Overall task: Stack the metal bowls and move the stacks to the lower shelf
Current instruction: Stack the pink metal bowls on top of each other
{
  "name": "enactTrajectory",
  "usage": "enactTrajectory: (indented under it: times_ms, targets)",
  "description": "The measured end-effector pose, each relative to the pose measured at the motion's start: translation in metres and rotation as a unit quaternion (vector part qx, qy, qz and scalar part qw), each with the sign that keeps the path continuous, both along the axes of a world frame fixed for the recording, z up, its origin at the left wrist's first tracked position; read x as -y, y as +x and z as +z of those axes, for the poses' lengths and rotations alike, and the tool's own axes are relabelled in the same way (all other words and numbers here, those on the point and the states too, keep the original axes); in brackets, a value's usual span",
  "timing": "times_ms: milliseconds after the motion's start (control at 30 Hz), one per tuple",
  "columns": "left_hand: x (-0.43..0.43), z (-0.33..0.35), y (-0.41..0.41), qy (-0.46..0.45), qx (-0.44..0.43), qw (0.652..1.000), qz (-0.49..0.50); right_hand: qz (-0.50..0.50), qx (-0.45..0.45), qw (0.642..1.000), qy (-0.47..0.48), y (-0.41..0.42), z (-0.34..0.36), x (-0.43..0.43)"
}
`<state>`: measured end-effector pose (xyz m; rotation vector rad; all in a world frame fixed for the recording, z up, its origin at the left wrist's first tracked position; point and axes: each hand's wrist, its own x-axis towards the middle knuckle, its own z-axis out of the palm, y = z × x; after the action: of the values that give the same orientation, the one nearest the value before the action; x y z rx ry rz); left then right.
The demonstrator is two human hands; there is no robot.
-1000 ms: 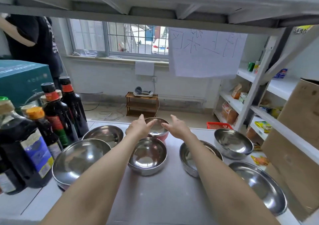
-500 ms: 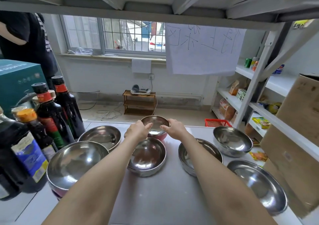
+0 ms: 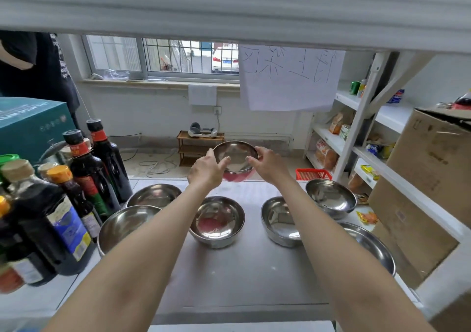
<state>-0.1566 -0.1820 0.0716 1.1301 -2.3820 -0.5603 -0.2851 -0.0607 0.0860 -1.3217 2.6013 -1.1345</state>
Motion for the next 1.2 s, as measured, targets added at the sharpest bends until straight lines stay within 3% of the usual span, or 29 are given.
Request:
enactTrajectory:
  times_ms: [200, 567, 833, 1200]
  targets:
    - [-0.009, 0.053, 0.042, -0.052, -0.042, 0.998, -0.017, 0.017, -0.016, 0.999, -0.037, 0.037, 0.046, -0.012]
    - [-0.016, 0.108, 0.176, -0.039, -0.044, 0.998, -0.006, 0.032, 0.002, 0.998, -0.051, 0.158, 0.093, -0.009]
    - [-0.022, 0.084, 0.253, 0.0, -0.046, 0.999, 0.018, 0.054, 0.038, 0.997, -0.036, 0.227, 0.068, -0.005]
    - [-0.035, 0.022, 0.274, 0.071, 0.005, 0.997, 0.015, 0.049, 0.063, 0.996, 0.032, 0.244, 0.003, -0.017]
